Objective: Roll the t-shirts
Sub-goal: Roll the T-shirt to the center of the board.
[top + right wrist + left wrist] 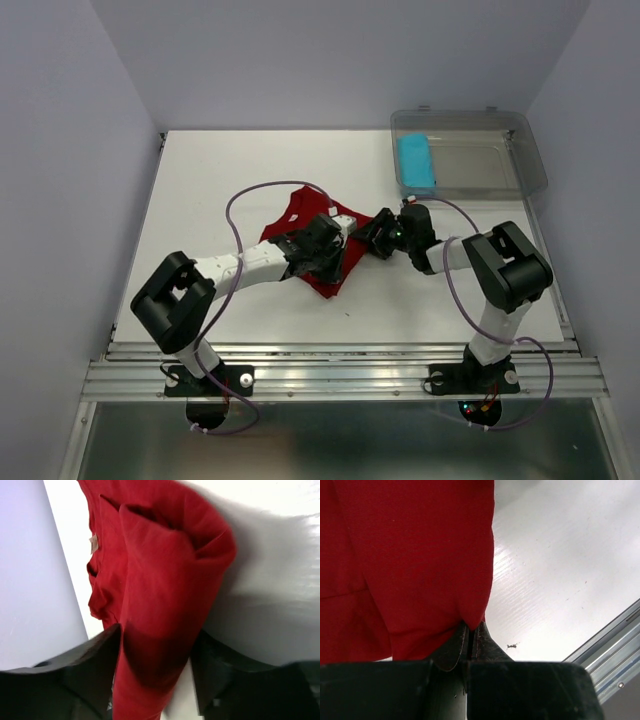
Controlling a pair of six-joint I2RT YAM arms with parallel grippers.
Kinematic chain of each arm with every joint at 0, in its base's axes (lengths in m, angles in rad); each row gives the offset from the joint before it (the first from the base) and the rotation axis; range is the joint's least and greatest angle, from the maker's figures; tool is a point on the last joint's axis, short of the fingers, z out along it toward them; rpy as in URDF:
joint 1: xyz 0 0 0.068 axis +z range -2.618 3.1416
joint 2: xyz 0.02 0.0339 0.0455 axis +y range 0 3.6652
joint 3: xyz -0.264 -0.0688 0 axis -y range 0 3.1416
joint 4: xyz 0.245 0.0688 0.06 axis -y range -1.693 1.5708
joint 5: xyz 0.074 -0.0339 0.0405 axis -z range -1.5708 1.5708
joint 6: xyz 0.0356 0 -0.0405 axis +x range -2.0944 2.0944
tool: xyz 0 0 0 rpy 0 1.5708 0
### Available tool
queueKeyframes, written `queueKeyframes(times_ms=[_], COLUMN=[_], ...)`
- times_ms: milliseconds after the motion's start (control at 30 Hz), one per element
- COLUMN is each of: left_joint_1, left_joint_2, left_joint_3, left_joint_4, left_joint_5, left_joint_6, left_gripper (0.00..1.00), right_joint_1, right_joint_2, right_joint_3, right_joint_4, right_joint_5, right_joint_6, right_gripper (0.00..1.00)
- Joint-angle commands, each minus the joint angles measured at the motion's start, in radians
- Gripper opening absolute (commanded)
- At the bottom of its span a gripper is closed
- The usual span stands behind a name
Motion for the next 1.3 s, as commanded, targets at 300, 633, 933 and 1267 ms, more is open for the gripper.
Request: queueKeyframes(times_ms=[300,633,933,1267], left_joint_1=[0.009,-0.021,-0.201,-0.318], left_joint_2=[-0.093,-0.149,-0.040,0.151], left_joint_3=[-0.028,0.038,0.146,0.294], left_joint_4=[-0.036,-0.161,-0.202,-0.285], left_joint_5=[-0.013,-0.141,-0.485,-0.695], left_joint_6=[0.056,0.042,-0.070,-0.114], left_gripper=[0.34,0.84,0.83,0.82], right_joint_1=[-0.001,0.031,0.040,0.049], right_joint_2=[0.013,-0.102,-0.195,-0.219], right_joint_3=[0.020,0.058,0.144,0.178], right_joint_4=[0.013,-0.208,-0.481,-0.577], right_joint_5=[-0.007,0.059,0.171,0.171], right_joint_6=[-0.046,-0.038,-0.027,-0.032], right_gripper=[0.01,0.01,0.01,0.01])
